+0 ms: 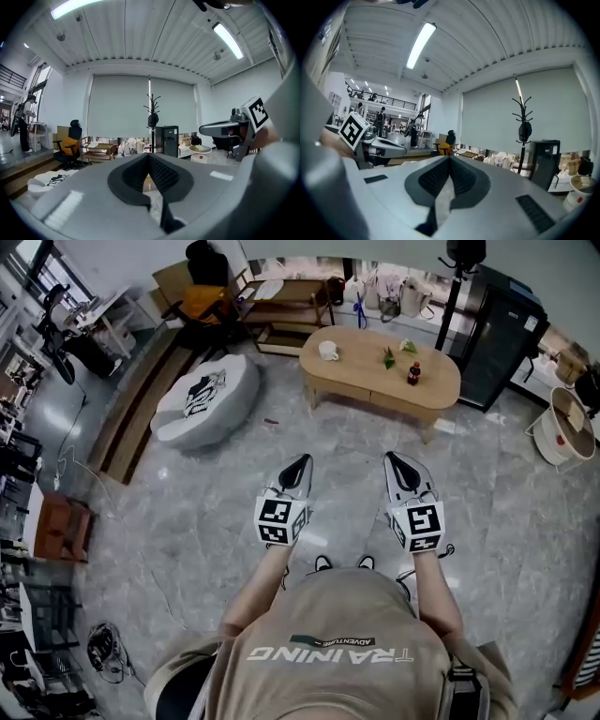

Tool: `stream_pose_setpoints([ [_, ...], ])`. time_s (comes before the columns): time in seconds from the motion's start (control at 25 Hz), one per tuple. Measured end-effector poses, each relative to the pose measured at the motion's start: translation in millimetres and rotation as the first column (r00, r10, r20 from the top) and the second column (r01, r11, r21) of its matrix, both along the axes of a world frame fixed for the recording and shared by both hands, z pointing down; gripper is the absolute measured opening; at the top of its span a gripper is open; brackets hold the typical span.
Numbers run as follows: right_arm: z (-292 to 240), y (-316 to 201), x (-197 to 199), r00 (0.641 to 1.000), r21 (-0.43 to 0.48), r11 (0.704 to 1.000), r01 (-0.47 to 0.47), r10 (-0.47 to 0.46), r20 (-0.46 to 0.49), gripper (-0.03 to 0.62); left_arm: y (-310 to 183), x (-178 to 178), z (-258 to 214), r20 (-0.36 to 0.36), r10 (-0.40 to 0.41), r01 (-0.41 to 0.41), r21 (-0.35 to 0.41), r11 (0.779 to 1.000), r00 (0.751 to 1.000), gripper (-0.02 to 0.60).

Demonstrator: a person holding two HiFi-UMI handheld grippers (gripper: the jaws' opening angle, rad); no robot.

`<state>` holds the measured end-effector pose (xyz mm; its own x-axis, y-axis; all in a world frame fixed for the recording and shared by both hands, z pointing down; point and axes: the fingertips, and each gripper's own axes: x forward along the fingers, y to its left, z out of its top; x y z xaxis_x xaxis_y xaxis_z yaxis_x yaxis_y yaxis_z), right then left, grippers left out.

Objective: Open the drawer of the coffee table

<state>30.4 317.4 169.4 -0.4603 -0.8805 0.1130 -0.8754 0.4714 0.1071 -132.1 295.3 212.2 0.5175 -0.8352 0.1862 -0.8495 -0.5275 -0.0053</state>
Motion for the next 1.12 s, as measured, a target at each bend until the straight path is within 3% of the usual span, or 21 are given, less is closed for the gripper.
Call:
stream_pose_setpoints([
  [0.36,13,1,22,1.0,-0.032,0.999,0.01,-0.011,-0.002,0.005,-4,24,12,0.003,0.018,-0.018,-0.034,0.999,1.0,0.006],
  [0.72,23,-8,43,0.998,-0.037,0.998,0.058,-0.058,-0.01,0.005,-3,40,15,0.02,-0.012,0.013,-0.048,0.999,1.0,0.006],
  [1.12,44,-22,53,1.0,-0.08,0.997,0.018,-0.018,0.001,0.005,-16,51,38,0.022,0.069,-0.066,-0.088,0.994,0.997,0.006],
])
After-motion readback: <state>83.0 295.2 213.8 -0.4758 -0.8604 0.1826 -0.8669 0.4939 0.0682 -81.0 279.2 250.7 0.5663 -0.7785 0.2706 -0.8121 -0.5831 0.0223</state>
